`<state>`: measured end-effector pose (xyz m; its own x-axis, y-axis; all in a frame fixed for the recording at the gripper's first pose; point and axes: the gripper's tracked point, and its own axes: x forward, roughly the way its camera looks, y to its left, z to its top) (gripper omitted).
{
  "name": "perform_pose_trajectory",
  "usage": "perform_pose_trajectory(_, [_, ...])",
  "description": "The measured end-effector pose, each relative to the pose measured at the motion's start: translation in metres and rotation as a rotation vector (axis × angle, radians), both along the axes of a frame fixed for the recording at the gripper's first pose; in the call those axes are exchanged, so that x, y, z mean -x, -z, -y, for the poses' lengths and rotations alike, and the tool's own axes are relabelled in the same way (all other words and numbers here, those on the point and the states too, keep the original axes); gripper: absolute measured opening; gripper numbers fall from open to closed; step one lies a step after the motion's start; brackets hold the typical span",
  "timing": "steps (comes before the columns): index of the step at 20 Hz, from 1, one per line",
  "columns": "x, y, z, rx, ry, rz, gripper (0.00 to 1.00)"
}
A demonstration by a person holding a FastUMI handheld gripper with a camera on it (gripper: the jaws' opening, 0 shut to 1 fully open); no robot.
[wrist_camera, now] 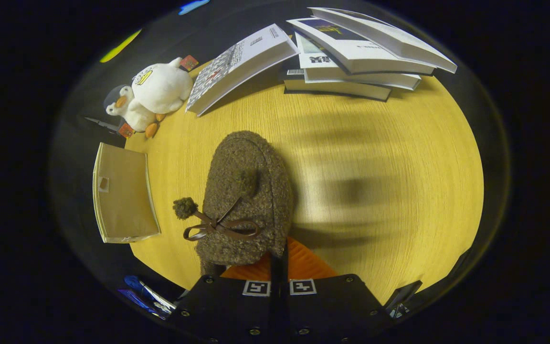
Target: Open the storage box then place both shoes into the box .Put the left shoe in first, then the right shoe, with the right side of both shoes facing outward in a uniform manner.
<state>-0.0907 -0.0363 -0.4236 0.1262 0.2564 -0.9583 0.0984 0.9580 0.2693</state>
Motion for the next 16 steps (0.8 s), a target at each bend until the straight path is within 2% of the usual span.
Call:
perform_pose_trajectory(10, [-0.028, -0.087, -0.065, -0.049, -0.098, 0.094, 0.01])
perform_pose_trajectory(16, [-0.054, -0.135, -0.163, -0.092, -0.335, 0.16, 0.01])
